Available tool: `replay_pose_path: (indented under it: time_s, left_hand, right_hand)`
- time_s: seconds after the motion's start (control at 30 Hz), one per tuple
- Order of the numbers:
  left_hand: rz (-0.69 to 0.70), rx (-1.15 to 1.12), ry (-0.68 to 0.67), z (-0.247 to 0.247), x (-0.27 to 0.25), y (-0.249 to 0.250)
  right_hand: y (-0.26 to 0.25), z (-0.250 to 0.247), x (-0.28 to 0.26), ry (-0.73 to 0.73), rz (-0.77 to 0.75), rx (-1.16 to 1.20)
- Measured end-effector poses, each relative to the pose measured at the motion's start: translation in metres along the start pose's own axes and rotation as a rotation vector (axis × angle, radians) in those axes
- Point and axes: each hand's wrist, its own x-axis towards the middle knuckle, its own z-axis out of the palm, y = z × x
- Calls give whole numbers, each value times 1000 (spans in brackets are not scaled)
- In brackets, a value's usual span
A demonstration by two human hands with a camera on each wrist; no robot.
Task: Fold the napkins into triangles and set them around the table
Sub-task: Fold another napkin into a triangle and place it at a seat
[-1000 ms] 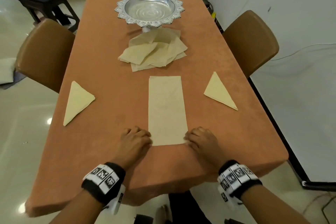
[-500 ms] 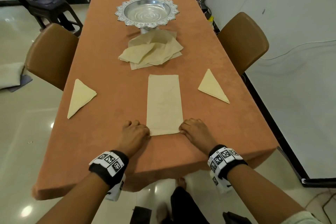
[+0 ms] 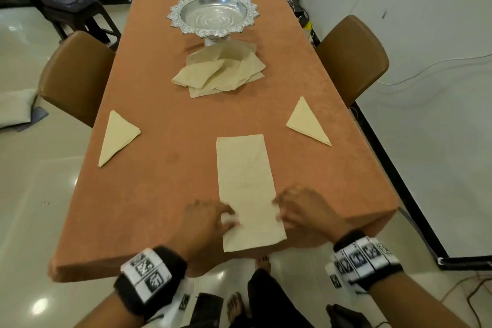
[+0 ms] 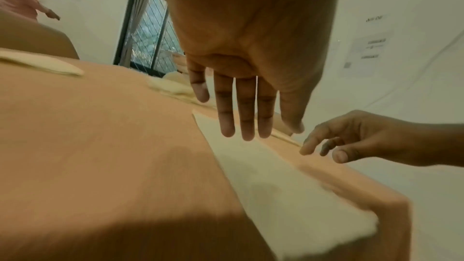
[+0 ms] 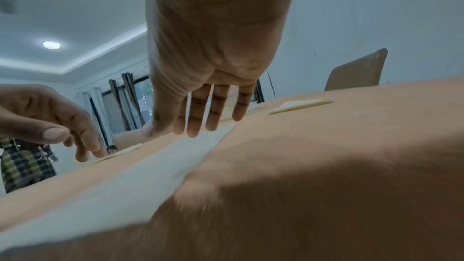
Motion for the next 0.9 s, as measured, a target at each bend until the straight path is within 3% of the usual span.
replay_pose_path:
  time_s: [0.13,0.37,0.63,0.9]
  left_hand:
    - [-131,24,115,-46,84,-30]
    - [-339,4,-32,-54,188,-77]
    - [-361,-113,-10,-42,207,-99]
    - [-369,-592,-19,-51,216,-112]
  right_hand:
    - [16,-39,73,167,134,-21]
    - [42,-60,183,22,214,-51]
    - [51,-47,212,-35,234,-34]
    - [64,-66,231,-108,202,300]
